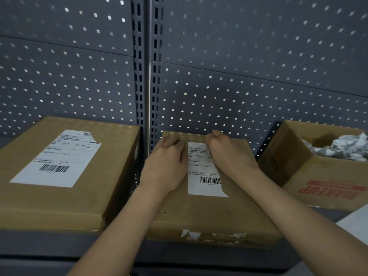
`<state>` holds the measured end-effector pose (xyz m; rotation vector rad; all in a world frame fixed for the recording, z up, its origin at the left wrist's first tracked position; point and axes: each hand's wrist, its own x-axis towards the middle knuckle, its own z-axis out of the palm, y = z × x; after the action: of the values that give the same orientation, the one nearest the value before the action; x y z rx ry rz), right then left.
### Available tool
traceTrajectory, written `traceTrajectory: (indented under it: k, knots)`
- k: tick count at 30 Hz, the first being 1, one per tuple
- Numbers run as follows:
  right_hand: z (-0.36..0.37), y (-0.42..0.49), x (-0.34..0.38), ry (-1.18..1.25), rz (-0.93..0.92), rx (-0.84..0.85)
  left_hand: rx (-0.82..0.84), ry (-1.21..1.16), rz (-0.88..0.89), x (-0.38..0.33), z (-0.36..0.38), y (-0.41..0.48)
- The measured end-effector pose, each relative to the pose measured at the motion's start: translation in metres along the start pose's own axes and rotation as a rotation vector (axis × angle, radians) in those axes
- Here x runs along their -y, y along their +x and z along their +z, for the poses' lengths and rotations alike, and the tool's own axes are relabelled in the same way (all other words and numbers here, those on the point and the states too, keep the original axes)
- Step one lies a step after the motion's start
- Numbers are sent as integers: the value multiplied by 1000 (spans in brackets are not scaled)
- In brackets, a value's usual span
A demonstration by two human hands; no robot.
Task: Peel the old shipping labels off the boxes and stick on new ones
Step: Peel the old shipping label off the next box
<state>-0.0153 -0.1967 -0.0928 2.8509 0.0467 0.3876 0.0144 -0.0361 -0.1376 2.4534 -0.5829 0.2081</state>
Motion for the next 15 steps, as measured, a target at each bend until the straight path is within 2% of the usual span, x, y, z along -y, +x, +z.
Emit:
traceTrajectory:
  k: [9, 15]
  knots:
    - [11, 3, -6, 264, 149, -27, 7, -12, 1, -1, -2, -1]
    - [9, 1, -5, 126, 66, -31, 3, -4, -1, -1, -1, 0]
